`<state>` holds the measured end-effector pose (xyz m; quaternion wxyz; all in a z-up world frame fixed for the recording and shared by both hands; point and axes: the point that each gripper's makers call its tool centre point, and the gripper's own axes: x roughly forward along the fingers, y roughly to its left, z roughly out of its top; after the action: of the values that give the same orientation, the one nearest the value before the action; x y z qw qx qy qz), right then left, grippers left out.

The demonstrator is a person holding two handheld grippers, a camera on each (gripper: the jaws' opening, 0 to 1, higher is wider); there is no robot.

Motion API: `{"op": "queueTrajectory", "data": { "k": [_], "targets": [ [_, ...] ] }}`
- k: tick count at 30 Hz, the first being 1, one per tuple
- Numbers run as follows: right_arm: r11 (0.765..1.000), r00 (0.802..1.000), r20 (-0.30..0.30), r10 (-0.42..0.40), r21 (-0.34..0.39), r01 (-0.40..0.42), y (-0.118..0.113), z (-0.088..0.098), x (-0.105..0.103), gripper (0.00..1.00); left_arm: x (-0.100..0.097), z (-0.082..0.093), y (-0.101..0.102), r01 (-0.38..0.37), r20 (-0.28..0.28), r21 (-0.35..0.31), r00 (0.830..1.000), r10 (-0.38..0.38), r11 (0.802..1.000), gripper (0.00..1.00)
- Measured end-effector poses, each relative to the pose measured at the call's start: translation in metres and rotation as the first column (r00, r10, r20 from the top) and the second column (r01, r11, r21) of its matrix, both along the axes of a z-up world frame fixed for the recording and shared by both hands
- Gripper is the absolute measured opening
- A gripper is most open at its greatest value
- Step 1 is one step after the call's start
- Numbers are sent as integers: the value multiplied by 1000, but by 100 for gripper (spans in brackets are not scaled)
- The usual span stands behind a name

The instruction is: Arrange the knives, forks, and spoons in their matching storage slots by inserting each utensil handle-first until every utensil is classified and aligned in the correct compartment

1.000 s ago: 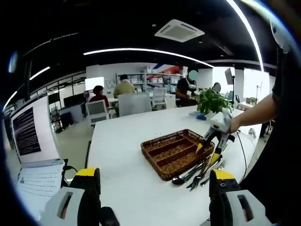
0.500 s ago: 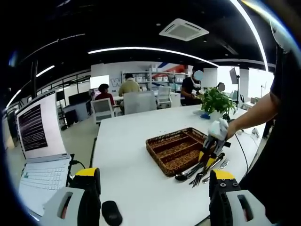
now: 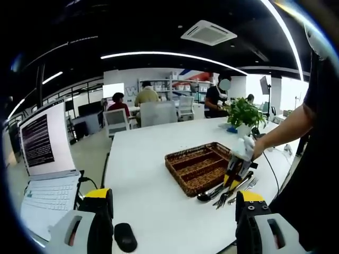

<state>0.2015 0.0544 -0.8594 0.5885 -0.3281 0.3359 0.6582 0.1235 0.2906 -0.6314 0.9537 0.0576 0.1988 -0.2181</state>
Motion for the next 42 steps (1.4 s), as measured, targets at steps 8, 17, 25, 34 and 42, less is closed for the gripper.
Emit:
{"op": "queueTrajectory", "data": {
  "k": [8,17,25,34,42],
  "targets": [
    [1000,999,-51,-2,17,2,7,-4,-5,8,-3,-3,5,-15,-13,0,1000,15,1000,100],
    [999,997,-67,29,14,-29,8,-8,-9,8,-3,-2,9,-33,-17,1,999,33,999,100],
    [999,995,-89,35,19,-33,13,-9,-10,3,-2,-2,8,-33,-20,5,999,33,999,100],
    [999,995,-95,13,42,-9,18,-5,0,0,0,0,8,-34,-16,7,999,34,999,100],
    [1000,998,-58,15,16,-14,11,-16,4,0,0,-1,7,-34,-15,8,999,34,999,100]
  ]
}}
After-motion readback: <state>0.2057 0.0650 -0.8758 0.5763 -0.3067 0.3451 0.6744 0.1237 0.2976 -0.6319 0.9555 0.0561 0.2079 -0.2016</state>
